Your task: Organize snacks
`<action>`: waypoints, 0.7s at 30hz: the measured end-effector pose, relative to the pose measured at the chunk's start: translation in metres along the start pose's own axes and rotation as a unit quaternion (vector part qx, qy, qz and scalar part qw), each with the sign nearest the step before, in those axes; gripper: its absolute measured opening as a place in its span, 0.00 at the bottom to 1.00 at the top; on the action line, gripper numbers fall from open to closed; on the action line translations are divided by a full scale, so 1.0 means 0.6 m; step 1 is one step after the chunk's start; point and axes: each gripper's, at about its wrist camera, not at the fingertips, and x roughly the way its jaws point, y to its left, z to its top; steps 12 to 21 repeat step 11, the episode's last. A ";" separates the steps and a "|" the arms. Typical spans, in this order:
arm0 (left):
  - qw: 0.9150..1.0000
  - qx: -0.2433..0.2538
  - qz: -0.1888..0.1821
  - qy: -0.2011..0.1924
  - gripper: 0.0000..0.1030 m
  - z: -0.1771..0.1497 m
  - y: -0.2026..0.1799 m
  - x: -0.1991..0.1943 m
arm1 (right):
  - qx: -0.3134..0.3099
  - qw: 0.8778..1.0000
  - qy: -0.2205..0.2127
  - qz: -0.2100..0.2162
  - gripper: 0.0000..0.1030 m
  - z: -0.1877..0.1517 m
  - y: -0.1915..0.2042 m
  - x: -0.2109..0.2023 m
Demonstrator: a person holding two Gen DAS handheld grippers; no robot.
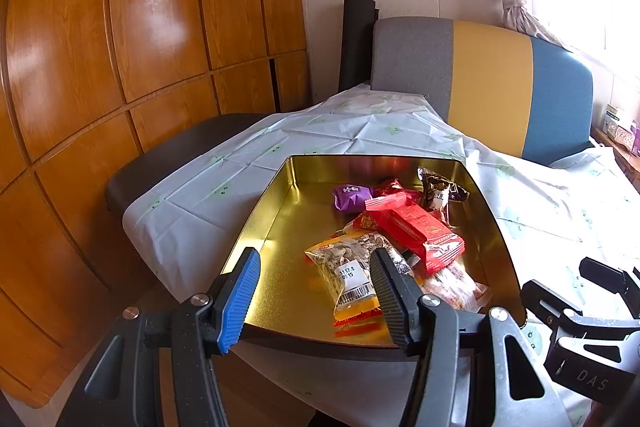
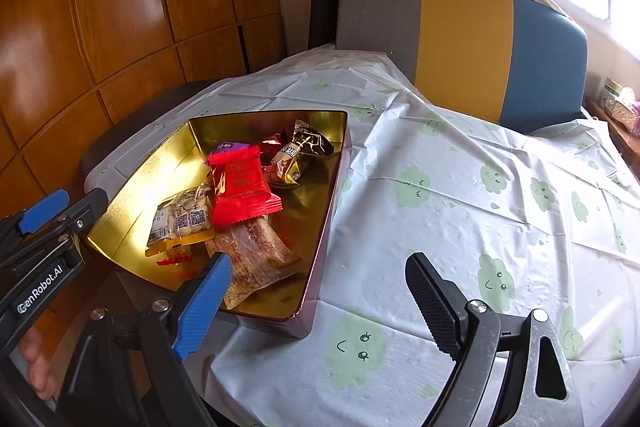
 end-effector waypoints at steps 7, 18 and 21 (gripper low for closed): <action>1.000 -0.014 -0.005 0.002 0.55 0.003 0.008 0.003 | -0.002 1.000 0.008 -0.003 0.86 0.003 -0.018 -0.002; 1.000 -0.018 -0.003 0.002 0.54 0.005 0.014 0.006 | 0.013 1.000 0.017 -0.021 0.87 0.015 -0.080 -0.006; 1.000 -0.018 -0.003 0.002 0.54 0.005 0.014 0.006 | 0.013 1.000 0.017 -0.021 0.87 0.015 -0.080 -0.006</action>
